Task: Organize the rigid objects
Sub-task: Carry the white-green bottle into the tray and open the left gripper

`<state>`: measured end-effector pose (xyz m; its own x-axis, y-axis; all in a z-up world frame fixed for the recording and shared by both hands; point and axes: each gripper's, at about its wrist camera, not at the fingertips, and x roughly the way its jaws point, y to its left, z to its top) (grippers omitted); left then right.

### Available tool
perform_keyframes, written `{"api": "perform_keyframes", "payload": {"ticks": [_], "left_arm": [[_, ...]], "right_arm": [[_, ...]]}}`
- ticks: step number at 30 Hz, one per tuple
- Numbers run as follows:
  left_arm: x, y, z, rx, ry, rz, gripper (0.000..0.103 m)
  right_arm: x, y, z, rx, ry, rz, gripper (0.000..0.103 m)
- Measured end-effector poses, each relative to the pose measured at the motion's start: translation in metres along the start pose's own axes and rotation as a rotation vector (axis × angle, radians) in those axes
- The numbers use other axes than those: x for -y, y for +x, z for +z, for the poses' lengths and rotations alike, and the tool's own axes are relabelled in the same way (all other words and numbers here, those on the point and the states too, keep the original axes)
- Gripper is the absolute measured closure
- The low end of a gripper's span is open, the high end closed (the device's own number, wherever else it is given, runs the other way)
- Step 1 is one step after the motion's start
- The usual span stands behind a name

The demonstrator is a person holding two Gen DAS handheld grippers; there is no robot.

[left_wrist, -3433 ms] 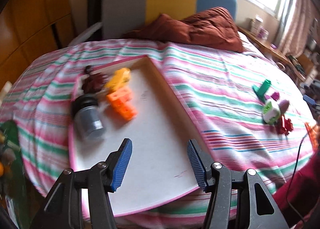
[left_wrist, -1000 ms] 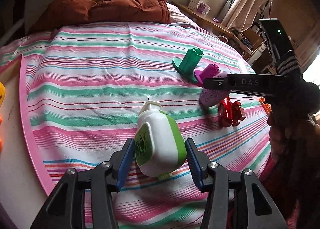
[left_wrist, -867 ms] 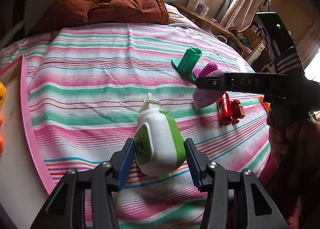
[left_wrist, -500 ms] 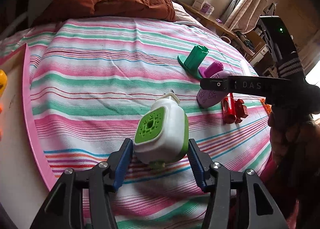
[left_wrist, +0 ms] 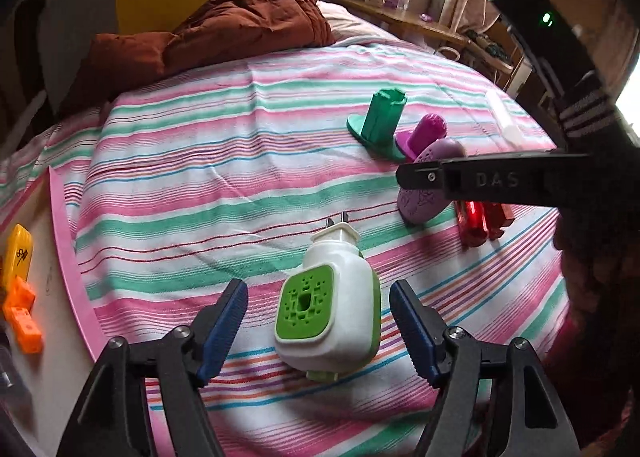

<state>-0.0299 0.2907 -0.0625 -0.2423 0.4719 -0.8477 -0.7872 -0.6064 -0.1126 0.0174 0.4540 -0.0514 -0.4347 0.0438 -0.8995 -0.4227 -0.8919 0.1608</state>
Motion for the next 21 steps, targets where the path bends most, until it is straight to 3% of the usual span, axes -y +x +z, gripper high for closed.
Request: {"api": "perform_keyframes", "payload": {"ticks": [1,4,9,21], "left_arm": [[0.001,0.005,-0.001,-0.017,0.008,-0.005,0.051],[-0.002,0.003,-0.005,0.006,-0.003,-0.006,0.051],[-0.021,-0.009,-0.015,0.019,-0.112,-0.031,0.051],[-0.050,-0.074,-0.030,0.146,-0.206,0.001,0.051]], "right_arm": [[0.000,0.000,0.000,0.000,0.000,0.000,0.074],[0.000,0.000,0.000,0.000,0.000,0.000,0.074],[0.000,-0.001,0.000,0.001,-0.005,-0.003,0.074],[-0.005,0.001,0.000,0.002,-0.030,-0.026,0.074]]}}
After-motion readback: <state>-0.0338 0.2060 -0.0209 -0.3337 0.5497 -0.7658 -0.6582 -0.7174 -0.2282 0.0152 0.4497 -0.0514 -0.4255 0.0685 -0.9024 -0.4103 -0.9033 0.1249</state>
